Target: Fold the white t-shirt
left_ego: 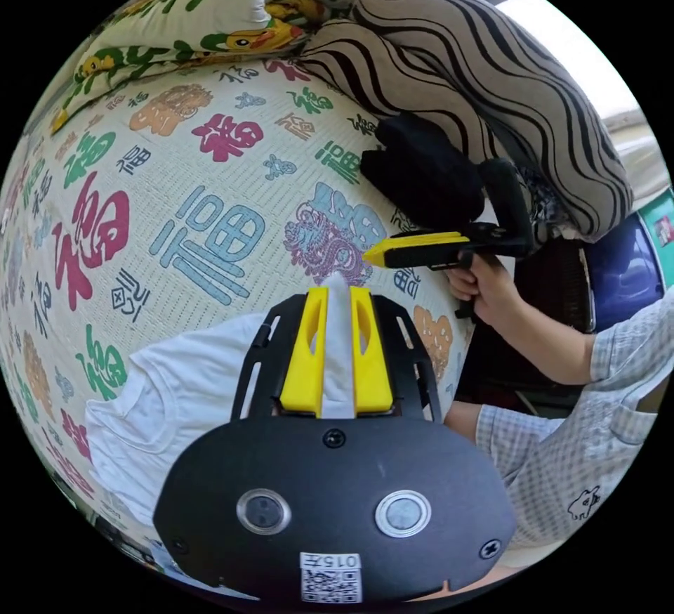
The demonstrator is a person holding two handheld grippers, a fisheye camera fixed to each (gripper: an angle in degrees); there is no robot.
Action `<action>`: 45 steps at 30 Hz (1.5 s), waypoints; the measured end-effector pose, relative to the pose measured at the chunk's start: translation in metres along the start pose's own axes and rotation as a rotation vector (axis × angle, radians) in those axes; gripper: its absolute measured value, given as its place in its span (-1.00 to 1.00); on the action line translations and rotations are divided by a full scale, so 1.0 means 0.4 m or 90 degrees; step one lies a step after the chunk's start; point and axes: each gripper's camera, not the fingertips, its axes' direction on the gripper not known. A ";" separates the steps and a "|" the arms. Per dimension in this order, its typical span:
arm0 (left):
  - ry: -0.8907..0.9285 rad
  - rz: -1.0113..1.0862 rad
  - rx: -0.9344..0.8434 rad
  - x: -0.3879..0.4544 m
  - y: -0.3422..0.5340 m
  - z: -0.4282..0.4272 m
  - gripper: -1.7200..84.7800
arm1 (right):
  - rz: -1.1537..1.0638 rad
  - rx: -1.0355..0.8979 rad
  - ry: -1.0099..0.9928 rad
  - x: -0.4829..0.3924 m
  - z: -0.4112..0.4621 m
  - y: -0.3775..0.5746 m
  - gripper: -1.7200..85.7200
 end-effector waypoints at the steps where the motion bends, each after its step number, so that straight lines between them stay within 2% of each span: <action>1: -0.013 0.013 -0.016 0.003 -0.031 0.032 -0.83 | 0.024 -0.005 -0.021 0.021 -0.009 0.023 -0.94; 4: -0.019 0.041 -0.093 0.008 -0.116 0.151 -0.82 | 0.070 -0.072 -0.053 0.062 0.005 0.084 -0.91; 7: -0.053 0.043 -0.144 -0.004 -0.189 0.262 -0.81 | 0.039 -0.128 -0.068 0.031 0.035 0.106 -0.85; 11: -0.015 0.030 -0.128 -0.024 -0.261 0.323 -0.83 | -0.018 -0.140 -0.027 -0.038 0.079 0.080 -0.81; 15: 0.005 0.066 -0.192 -0.020 -0.344 0.394 -0.95 | -0.042 -0.178 -0.067 -0.075 0.096 0.043 -0.92; 20: 0.099 0.147 -0.105 0.040 -0.419 0.331 -0.97 | 0.016 -0.072 -0.028 -0.111 -0.122 0.101 -0.97; 22: 0.081 0.221 -0.090 0.092 -0.456 0.343 -0.97 | 0.028 -0.032 0.018 -0.116 -0.181 0.135 -0.96; 24: 0.043 0.254 -0.121 0.110 -0.480 0.404 -0.97 | 0.058 -0.059 0.054 -0.090 -0.170 0.147 -0.96; 25: 0.054 0.251 -0.150 0.107 -0.495 0.452 -0.97 | 0.098 -0.090 0.051 -0.065 -0.149 0.145 -0.95; 27: 0.120 0.232 -0.179 0.093 -0.521 0.495 -0.97 | 0.087 -0.115 0.026 -0.055 -0.115 0.138 -0.91; 30: 0.099 0.232 -0.130 0.088 -0.550 0.478 -0.97 | 0.046 -0.172 0.018 -0.080 -0.040 0.103 -0.81; 33: 0.066 0.231 -0.135 0.071 -0.574 0.474 -0.96 | 0.048 -0.195 -0.014 -0.115 0.032 0.061 -0.78; 36: 0.096 0.237 -0.162 0.061 -0.589 0.488 -0.95 | 0.053 -0.205 0.063 -0.133 0.056 0.038 -0.90; 39: 0.083 0.262 -0.210 0.068 -0.598 0.525 -0.93 | 0.076 -0.177 -0.013 -0.124 0.028 0.043 -0.96; 43: 0.120 0.289 -0.271 0.090 -0.615 0.586 -0.96 | 0.093 -0.160 -0.032 -0.123 -0.032 0.075 -0.97; 45: 0.120 0.312 -0.259 0.112 -0.623 0.590 -0.97 | 0.106 -0.159 -0.049 -0.127 -0.041 0.095 -0.97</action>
